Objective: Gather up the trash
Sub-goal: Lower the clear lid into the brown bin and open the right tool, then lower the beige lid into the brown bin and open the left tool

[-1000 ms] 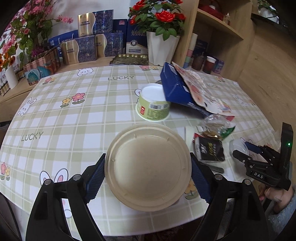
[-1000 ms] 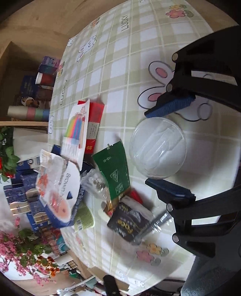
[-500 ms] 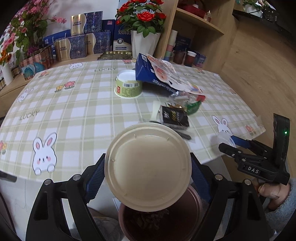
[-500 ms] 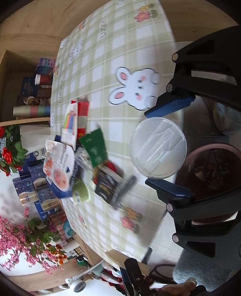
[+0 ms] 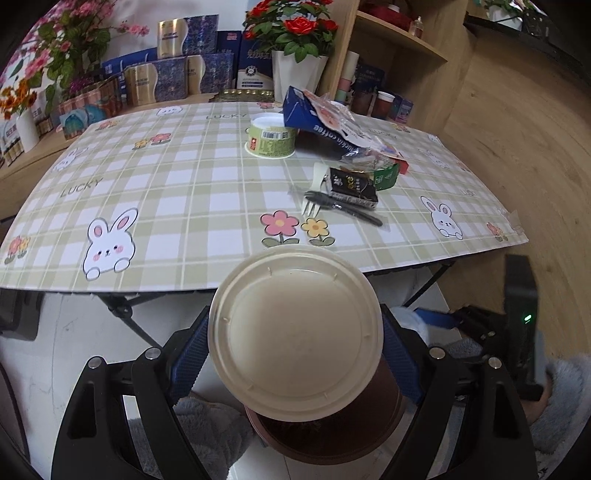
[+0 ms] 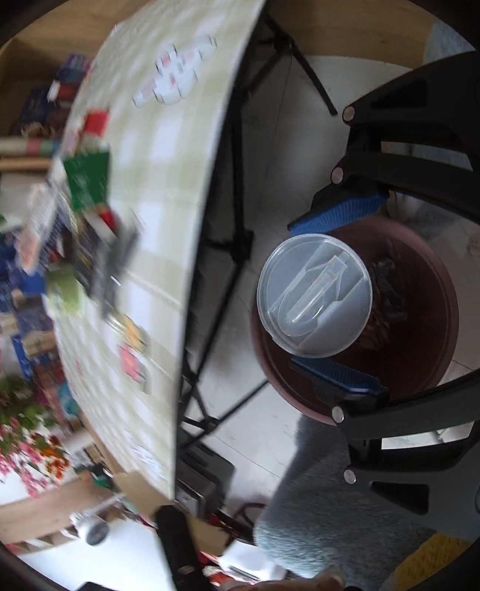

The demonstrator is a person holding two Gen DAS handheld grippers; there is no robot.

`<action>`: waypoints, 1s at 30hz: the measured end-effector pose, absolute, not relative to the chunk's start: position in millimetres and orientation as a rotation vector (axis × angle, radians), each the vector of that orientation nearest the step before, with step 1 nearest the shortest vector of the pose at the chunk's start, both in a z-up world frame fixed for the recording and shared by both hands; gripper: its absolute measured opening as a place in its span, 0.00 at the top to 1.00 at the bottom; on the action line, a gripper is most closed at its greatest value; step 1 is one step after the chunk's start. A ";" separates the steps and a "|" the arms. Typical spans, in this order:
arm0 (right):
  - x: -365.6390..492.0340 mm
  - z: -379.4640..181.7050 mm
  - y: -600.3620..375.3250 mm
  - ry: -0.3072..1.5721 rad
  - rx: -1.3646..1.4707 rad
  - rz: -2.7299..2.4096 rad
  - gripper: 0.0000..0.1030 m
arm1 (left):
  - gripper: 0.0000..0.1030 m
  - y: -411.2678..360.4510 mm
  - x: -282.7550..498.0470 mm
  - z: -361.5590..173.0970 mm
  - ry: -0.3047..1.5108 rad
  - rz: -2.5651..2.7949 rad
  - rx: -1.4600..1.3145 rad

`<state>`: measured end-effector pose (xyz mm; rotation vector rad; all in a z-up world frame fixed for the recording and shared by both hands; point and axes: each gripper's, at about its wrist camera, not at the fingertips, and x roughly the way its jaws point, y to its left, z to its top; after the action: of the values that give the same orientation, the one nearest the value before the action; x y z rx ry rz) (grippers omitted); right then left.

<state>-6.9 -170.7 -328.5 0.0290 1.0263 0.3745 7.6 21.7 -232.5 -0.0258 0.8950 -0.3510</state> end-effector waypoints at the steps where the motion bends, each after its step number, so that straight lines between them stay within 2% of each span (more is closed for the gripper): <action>1: -6.5 -334.7 -166.9 1.042 0.031 0.384 0.35 | 0.20 24.4 6.7 -234.7 0.900 -0.345 -0.037; 9: 5.8 -395.8 -136.9 1.231 0.045 0.419 0.35 | 0.20 38.6 8.5 -247.9 0.934 -0.312 -0.084; 16: 8.1 -417.4 -120.8 1.309 0.063 0.440 0.34 | 0.20 47.8 13.0 -253.5 0.947 -0.290 -0.104; 17: 7.6 -417.6 -118.8 1.311 0.064 0.445 0.33 | 0.20 48.6 13.3 -254.9 0.950 -0.287 -0.104; 18: 8.3 -418.0 -118.7 1.311 0.064 0.450 0.28 | 0.20 49.1 13.5 -255.9 0.952 -0.286 -0.103; 20: 8.5 -411.6 -117.4 1.281 0.027 0.440 0.17 | 0.19 49.9 13.7 -257.7 0.956 -0.283 -0.105; 30: -3.3 -324.5 -148.0 0.986 -0.025 0.352 0.06 | 0.19 42.5 12.3 -253.1 0.946 -0.300 -0.095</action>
<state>-3.3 -148.0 -324.5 -0.0253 0.9860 0.3522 12.3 42.5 -253.1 -0.0949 0.9456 -0.2995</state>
